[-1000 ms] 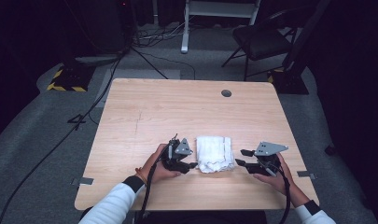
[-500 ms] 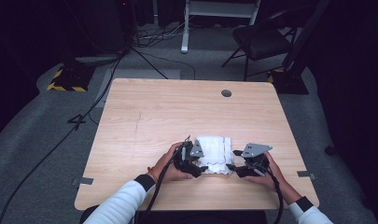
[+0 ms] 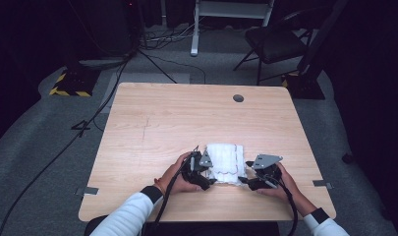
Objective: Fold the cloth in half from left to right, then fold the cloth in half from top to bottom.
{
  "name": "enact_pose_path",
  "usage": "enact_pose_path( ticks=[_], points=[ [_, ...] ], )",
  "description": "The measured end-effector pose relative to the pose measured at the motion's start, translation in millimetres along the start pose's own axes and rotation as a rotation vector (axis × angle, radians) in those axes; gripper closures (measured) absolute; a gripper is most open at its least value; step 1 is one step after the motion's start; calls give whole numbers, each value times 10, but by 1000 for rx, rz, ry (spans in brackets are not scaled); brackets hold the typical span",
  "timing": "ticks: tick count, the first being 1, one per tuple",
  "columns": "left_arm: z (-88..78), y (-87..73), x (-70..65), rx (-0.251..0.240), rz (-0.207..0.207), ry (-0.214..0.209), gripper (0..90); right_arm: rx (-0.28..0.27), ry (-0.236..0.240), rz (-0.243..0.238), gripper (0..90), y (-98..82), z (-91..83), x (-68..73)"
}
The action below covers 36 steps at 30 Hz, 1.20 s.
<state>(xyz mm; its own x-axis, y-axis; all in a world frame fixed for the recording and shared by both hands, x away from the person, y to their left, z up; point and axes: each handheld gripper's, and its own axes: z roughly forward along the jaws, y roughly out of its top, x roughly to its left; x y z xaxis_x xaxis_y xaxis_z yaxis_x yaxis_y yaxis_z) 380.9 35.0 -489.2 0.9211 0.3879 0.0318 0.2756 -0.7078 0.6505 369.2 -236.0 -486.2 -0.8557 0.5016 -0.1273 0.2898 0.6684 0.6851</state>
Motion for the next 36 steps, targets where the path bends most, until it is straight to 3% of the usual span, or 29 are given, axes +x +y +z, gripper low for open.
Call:
enact_pose_path(
  ticks=[9,17,23,36],
  points=[
    [-191,36,-1,-38,33,19,211,-35,-8,-14,341,92,-91,-6],
    [-260,28,-9,-26,63,49,202,-53,-9,-23,341,144,-164,-11],
    [-309,-24,-16,-5,60,85,198,-62,-20,-34,340,183,-210,-41],
    [-540,-119,33,-11,51,169,195,-50,-58,-50,330,223,-277,-57]
  ],
)
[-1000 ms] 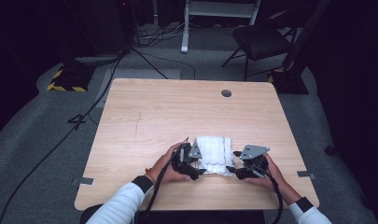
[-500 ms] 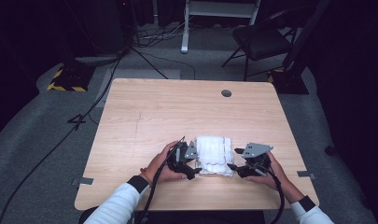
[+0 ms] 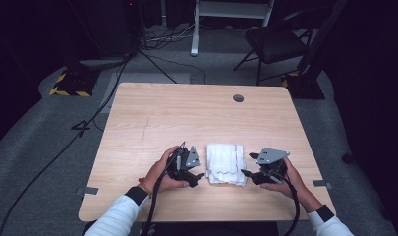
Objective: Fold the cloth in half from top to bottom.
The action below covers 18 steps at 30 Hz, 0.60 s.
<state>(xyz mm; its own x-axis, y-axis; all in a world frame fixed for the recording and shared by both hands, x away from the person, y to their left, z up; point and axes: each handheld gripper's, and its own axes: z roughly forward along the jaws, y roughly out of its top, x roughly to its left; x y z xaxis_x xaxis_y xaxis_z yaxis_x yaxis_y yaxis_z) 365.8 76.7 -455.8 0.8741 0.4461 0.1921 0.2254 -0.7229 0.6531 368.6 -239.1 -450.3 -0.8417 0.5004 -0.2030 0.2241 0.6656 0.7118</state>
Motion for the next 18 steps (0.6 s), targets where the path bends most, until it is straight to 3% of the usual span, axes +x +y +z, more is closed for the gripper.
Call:
enact_pose_path(
  ticks=[18],
  points=[
    [-285,-265,29,59,-8,122,194,25,-50,-11,318,-107,-149,-20]
  ],
)
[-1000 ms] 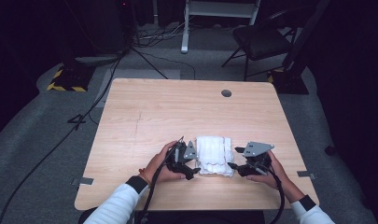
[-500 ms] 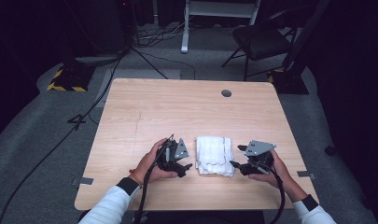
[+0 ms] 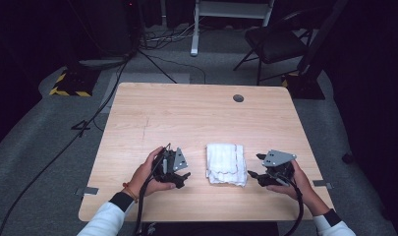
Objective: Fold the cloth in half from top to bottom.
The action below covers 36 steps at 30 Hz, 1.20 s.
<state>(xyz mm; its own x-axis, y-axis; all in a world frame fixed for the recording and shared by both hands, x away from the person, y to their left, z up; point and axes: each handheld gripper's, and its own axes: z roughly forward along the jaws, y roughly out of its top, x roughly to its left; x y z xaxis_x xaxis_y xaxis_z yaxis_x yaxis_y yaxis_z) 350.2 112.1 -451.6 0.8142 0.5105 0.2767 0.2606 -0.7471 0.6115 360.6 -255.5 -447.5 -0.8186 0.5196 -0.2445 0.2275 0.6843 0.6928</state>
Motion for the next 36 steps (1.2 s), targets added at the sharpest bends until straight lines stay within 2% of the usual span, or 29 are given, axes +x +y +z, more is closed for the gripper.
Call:
enact_pose_path(
  ticks=[11,23,29,36],
  points=[
    [-94,-144,21,28,-14,28,191,22,-33,29,307,-152,-91,-42],
    [-171,-406,70,81,-38,69,186,61,-91,55,294,-396,-162,-104],
    [-195,-577,111,75,-69,75,186,76,-109,76,292,-539,-202,-136],
    [-211,-776,175,56,-121,51,185,78,-120,139,290,-732,-254,-205]
  ],
)
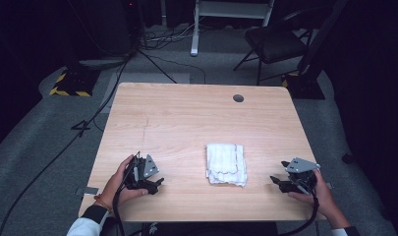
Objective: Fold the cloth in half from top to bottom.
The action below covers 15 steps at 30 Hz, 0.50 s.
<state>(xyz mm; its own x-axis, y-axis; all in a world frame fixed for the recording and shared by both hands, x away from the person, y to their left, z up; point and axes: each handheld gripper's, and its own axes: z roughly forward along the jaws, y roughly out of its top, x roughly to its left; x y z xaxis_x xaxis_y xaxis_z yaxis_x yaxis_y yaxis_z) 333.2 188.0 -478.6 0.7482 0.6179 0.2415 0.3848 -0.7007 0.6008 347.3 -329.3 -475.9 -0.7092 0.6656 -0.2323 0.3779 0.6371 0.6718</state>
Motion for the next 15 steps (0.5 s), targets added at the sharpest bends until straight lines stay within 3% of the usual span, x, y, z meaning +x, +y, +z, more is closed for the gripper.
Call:
enact_pose_path(
  ticks=[4,8,13,15],
  points=[
    [17,-61,7,13,-16,5,184,-7,-3,52,293,-132,-29,-75],
    [35,-132,51,21,-29,5,184,-16,-2,134,293,-284,-67,-169],
    [23,-264,177,-10,-99,-21,188,-26,-18,214,285,-440,-121,-263],
    [16,-332,231,-26,-138,-44,185,-5,-33,237,260,-489,-111,-275]
  ],
)
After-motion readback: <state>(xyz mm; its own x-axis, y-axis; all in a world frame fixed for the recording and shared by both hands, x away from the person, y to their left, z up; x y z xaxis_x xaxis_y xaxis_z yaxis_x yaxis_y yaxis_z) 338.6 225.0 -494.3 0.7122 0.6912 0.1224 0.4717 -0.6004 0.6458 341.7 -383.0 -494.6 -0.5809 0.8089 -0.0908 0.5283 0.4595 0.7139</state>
